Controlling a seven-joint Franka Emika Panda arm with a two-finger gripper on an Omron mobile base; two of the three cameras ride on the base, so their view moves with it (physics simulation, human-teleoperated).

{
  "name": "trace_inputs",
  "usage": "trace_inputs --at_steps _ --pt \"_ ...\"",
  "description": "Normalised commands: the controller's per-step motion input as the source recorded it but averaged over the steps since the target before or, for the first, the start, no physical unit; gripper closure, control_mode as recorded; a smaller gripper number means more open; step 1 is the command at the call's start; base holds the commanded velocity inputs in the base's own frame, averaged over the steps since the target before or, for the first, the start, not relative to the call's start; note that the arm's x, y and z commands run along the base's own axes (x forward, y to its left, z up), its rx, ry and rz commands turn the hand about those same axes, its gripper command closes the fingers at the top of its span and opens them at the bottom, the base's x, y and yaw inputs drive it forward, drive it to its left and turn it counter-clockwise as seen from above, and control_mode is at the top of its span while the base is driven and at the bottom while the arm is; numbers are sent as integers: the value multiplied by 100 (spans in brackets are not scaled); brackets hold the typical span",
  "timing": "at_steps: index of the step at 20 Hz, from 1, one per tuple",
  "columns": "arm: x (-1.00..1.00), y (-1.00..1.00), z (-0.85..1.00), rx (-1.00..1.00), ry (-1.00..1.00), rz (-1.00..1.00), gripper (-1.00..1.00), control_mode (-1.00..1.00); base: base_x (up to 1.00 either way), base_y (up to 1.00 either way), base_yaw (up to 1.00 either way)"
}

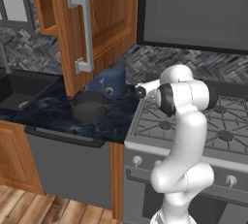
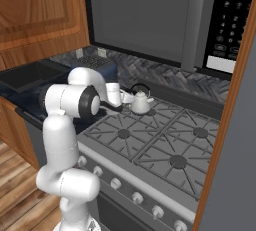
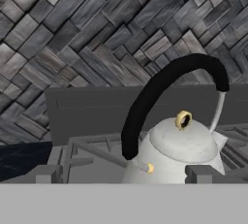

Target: Pick the kettle from the cabinet and place it on a stove burner. Then pick the pot from the counter and place it on another stove burner. Finally, turn both burners on.

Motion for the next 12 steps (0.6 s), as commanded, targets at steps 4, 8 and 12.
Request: trace_inputs --at_steps 4,8,12 --pt "0 17 -18 0 0 0 -100 -100 0 0 0" --pt "0 10 -22 0 0 0 -100 -100 0 0 0" --pt "3 2 -25 0 0 -1 -100 -100 0 0 0"
